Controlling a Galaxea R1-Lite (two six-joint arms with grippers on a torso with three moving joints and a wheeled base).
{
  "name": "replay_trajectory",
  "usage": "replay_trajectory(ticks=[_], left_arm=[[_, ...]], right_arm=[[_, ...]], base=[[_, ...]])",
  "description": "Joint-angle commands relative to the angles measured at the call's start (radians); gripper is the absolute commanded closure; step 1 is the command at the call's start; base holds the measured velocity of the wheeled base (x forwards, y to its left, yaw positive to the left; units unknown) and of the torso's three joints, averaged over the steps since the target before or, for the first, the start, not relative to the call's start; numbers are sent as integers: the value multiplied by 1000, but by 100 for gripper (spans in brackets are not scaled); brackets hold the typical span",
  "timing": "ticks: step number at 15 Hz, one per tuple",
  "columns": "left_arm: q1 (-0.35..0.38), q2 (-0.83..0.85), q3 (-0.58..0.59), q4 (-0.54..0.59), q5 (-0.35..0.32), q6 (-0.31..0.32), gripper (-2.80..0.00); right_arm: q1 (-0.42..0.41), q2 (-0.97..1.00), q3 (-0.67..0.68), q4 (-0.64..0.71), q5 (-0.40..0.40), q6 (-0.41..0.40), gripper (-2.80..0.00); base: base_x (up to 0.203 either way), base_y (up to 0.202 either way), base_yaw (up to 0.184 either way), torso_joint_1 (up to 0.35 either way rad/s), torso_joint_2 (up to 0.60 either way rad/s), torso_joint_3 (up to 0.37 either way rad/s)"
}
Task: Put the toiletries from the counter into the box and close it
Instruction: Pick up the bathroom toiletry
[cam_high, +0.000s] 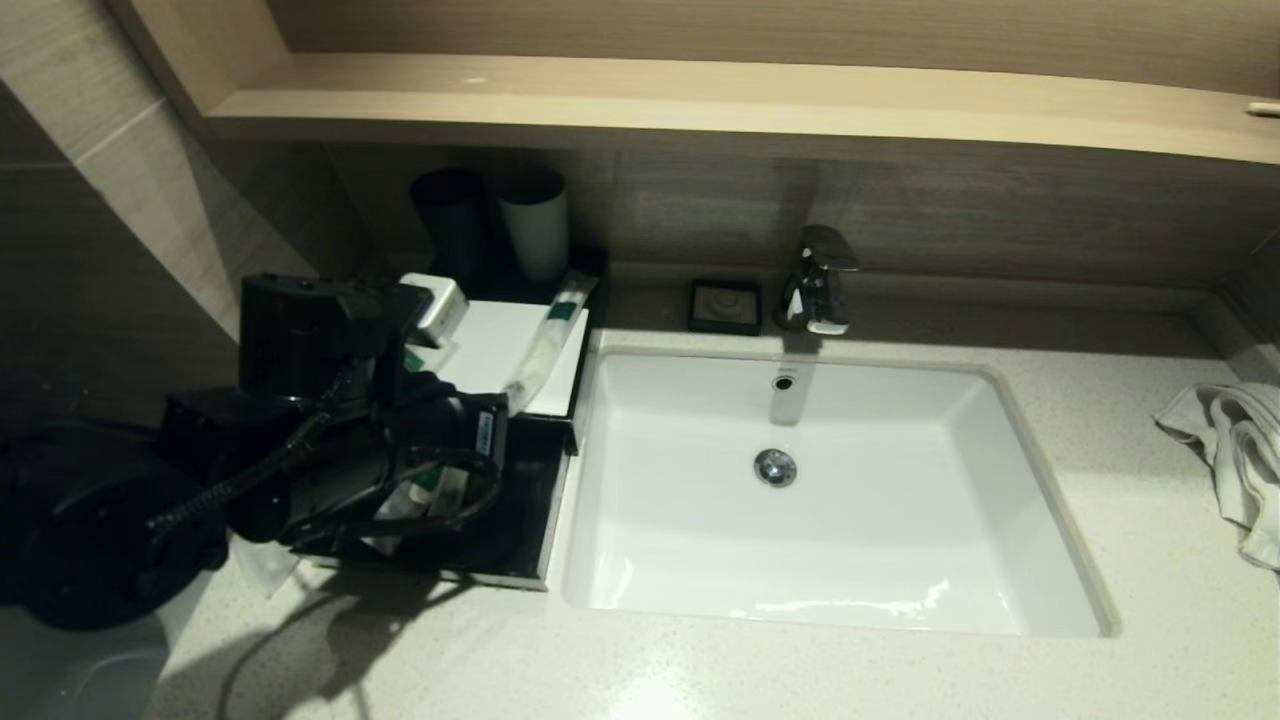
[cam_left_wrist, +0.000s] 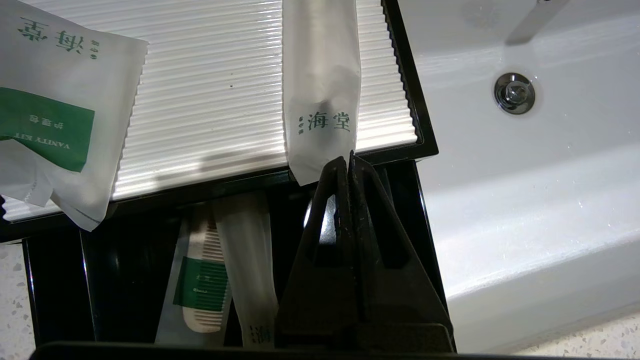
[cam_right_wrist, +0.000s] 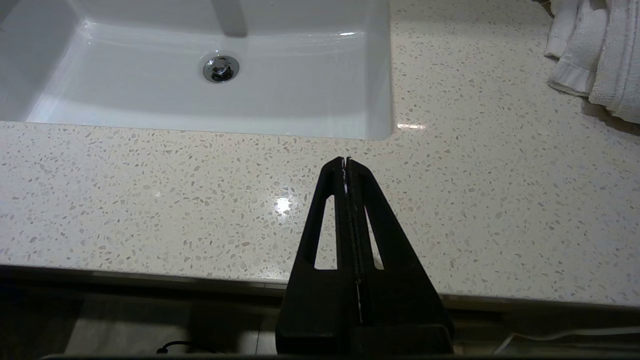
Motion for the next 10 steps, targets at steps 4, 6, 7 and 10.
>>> replay_trajectory(ticks=[4, 6, 7, 10], left_arm=[[-1, 20, -3, -18, 1, 10, -280], [-1, 20, -1, -41, 12, 20, -280], [-1, 18, -3, -42, 18, 22, -280], [0, 29, -3, -43, 26, 29, -280]], right_arm=[[0, 0, 0, 0, 1, -1, 0], [0, 0, 0, 0, 1, -1, 0], [0, 0, 0, 0, 1, -1, 0], [-2, 0, 0, 0, 1, -1, 0]], base=[[0, 0, 0, 0, 0, 0], [0, 0, 0, 0, 0, 0], [0, 0, 0, 0, 0, 0], [0, 0, 0, 0, 0, 0]])
